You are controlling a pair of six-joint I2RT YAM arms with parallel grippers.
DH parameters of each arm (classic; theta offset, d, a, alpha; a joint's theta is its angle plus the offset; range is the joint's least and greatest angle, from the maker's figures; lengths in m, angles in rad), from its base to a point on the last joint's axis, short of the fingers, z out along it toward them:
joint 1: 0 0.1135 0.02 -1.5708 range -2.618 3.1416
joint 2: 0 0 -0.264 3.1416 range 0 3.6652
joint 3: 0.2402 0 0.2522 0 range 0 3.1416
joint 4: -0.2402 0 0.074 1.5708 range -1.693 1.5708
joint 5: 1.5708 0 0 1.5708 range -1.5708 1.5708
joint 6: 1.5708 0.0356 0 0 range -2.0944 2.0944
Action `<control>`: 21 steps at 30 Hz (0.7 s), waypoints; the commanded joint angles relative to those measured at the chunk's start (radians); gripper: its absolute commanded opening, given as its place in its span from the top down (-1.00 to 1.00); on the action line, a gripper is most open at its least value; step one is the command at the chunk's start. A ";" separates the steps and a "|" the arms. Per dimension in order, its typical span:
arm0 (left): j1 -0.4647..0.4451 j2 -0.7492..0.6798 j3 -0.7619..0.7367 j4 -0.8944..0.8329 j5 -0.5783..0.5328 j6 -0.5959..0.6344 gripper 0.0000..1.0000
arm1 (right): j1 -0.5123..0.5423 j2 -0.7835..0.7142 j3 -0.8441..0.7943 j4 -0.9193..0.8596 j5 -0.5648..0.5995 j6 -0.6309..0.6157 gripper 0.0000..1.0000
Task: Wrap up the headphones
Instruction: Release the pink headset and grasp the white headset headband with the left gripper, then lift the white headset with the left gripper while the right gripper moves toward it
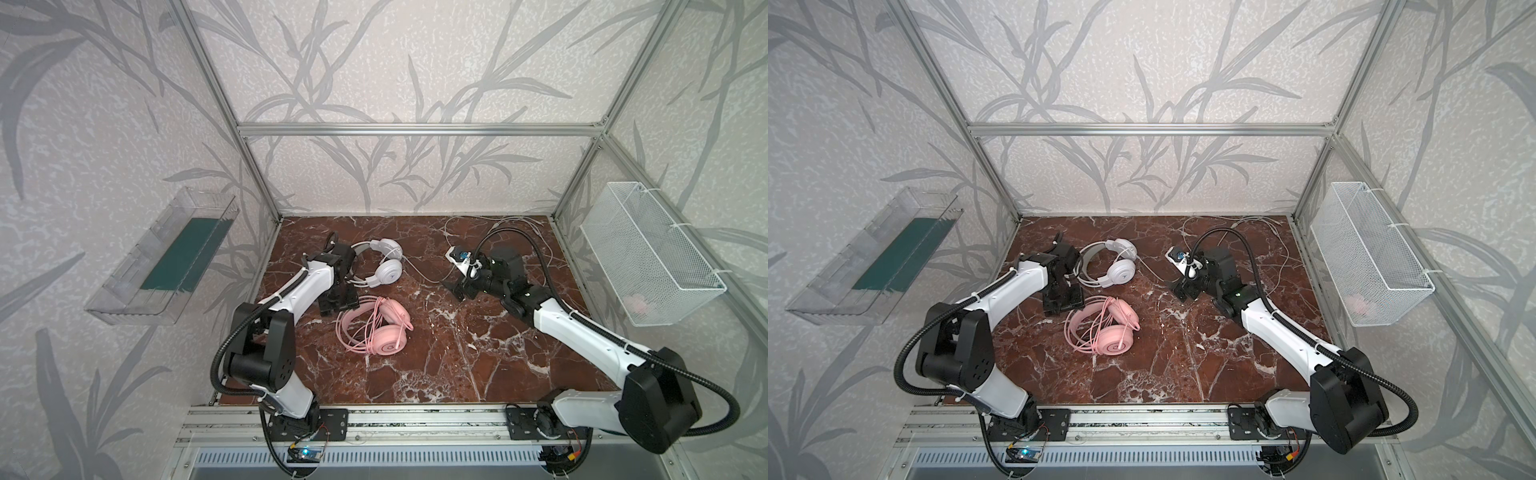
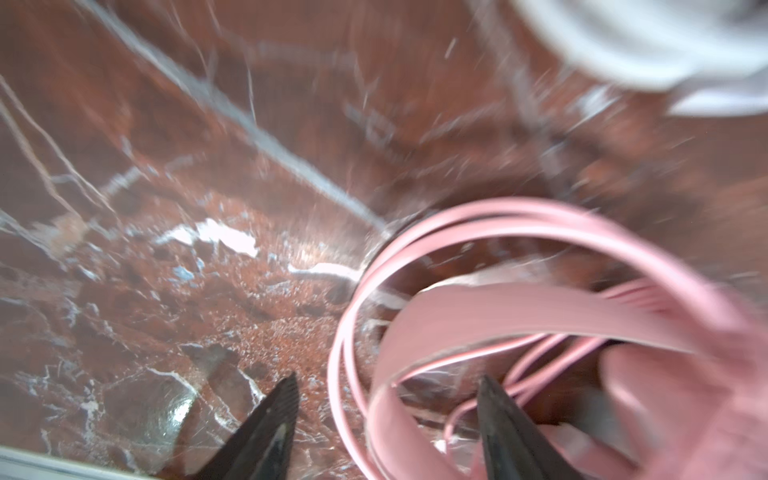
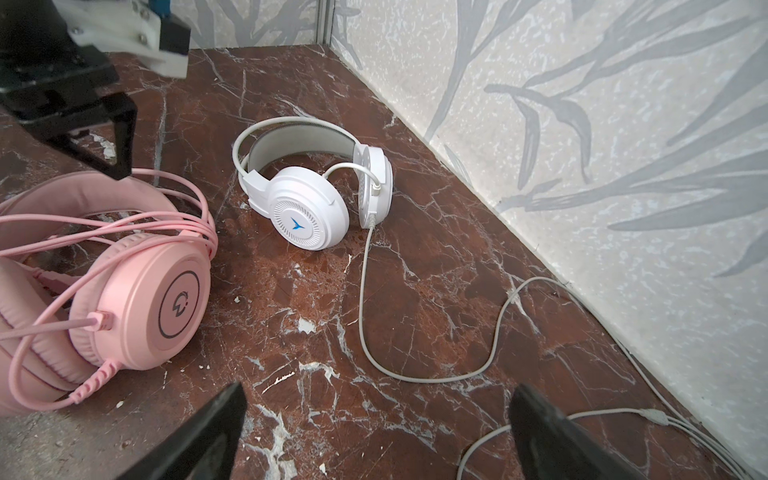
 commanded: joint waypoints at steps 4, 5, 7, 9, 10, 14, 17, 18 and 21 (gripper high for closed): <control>0.050 -0.020 0.140 -0.012 -0.019 0.037 -0.63 | -0.005 -0.029 -0.007 0.031 -0.002 0.022 -0.98; 0.070 -0.009 0.167 -0.003 -0.004 0.048 -0.70 | -0.005 -0.029 -0.006 0.033 -0.003 0.032 -0.98; 0.110 0.019 0.211 0.009 0.031 0.064 -0.76 | -0.005 -0.025 -0.007 0.044 -0.018 0.064 -0.98; 0.135 0.058 0.248 0.030 0.062 0.089 -0.79 | -0.006 -0.020 -0.011 0.066 -0.037 0.111 -0.98; 0.142 0.078 0.267 0.031 0.063 0.095 -0.80 | -0.006 -0.017 -0.014 0.080 -0.041 0.132 -0.98; 0.161 0.183 0.323 0.048 0.106 0.132 -0.89 | -0.005 0.000 -0.023 0.131 -0.052 0.221 -0.98; 0.169 0.251 0.345 0.088 0.139 0.144 -0.90 | -0.006 0.020 -0.027 0.166 -0.053 0.256 -0.98; 0.169 0.275 0.356 0.097 0.150 0.153 -0.90 | -0.006 0.022 -0.027 0.168 -0.055 0.264 -0.98; 0.171 0.336 0.378 0.134 0.171 0.166 -0.89 | -0.005 0.019 -0.028 0.171 -0.047 0.281 -0.98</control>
